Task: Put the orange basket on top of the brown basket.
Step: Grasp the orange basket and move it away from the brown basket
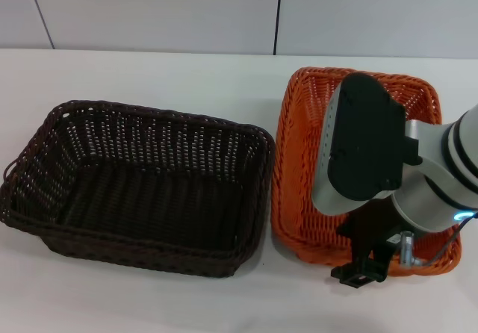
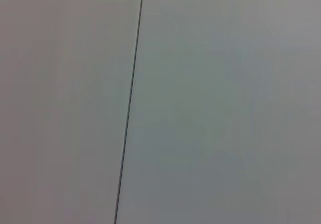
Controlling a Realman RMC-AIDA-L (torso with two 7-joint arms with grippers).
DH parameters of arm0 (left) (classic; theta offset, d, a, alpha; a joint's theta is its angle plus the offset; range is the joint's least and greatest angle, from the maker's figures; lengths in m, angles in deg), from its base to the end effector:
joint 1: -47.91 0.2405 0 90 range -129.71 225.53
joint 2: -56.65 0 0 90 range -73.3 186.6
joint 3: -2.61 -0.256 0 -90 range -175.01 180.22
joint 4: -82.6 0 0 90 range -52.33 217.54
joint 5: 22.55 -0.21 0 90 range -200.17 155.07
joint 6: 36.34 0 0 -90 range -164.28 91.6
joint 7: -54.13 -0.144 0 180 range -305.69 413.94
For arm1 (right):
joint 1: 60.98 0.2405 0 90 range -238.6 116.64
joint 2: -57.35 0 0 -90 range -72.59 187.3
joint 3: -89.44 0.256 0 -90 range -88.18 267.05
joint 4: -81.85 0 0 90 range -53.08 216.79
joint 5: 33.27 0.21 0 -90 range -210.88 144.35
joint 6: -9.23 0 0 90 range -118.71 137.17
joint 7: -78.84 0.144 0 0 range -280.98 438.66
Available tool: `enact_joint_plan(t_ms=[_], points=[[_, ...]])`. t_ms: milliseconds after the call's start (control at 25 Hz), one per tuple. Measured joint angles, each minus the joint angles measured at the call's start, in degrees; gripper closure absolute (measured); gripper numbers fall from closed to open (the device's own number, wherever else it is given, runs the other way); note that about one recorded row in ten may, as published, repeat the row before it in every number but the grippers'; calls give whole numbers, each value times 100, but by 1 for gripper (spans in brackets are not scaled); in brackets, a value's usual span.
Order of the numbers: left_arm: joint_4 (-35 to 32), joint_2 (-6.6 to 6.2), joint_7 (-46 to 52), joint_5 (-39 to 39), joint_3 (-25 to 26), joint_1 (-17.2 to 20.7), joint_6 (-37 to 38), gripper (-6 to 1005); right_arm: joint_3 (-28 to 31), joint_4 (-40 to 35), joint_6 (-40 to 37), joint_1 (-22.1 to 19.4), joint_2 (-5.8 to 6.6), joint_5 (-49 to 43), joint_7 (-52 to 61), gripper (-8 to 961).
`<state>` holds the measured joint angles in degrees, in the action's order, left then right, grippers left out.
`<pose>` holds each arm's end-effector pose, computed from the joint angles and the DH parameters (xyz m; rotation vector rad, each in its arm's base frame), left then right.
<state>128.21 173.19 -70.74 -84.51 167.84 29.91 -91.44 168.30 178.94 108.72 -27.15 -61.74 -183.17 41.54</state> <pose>-0.3979 0.3017 0.2430 -1.1093 -0.5192 -0.6973 0.1122 0.2949 -0.0269 -2.8153 0.1989 -0.7840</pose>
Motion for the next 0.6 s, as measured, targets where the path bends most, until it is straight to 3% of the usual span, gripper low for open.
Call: enact_joint_plan(t_ms=[360,600], points=[[-21,0,-10,-8,0,23,0,478,-21,-688,-423,35,0,63,-160,380],[-26,0,-12,-9,0,36,0,478,-199,-704,-483,13,1,14,-204,381]])
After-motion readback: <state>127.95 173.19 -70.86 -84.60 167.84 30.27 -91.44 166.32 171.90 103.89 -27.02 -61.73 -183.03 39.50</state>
